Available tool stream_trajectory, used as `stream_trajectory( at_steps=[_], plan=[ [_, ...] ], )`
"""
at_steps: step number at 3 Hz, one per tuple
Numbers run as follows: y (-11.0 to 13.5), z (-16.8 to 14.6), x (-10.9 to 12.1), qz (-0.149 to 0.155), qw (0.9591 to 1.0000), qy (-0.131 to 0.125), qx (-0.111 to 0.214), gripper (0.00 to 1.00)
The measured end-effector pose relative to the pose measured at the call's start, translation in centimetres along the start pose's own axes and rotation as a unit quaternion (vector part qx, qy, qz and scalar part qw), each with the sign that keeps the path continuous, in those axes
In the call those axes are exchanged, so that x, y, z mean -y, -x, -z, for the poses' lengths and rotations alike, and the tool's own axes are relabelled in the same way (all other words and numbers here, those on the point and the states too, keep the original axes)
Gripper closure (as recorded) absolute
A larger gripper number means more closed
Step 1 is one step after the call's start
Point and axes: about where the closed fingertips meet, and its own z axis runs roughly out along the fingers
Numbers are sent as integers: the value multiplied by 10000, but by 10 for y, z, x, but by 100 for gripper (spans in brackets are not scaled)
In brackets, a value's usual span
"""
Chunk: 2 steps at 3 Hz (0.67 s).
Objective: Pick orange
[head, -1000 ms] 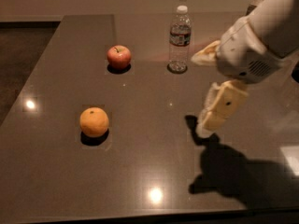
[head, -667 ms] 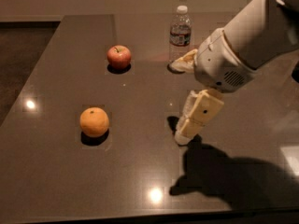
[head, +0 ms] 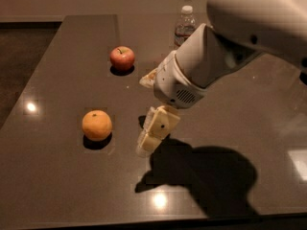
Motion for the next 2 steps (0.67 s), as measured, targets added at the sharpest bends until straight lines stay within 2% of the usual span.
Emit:
stream_trajectory(
  at_steps=[1, 2],
  plan=[
    [19, -38, 4, 21, 9999, 136, 36, 0],
    [33, -58, 5, 72, 9997, 222, 56, 0]
  ],
)
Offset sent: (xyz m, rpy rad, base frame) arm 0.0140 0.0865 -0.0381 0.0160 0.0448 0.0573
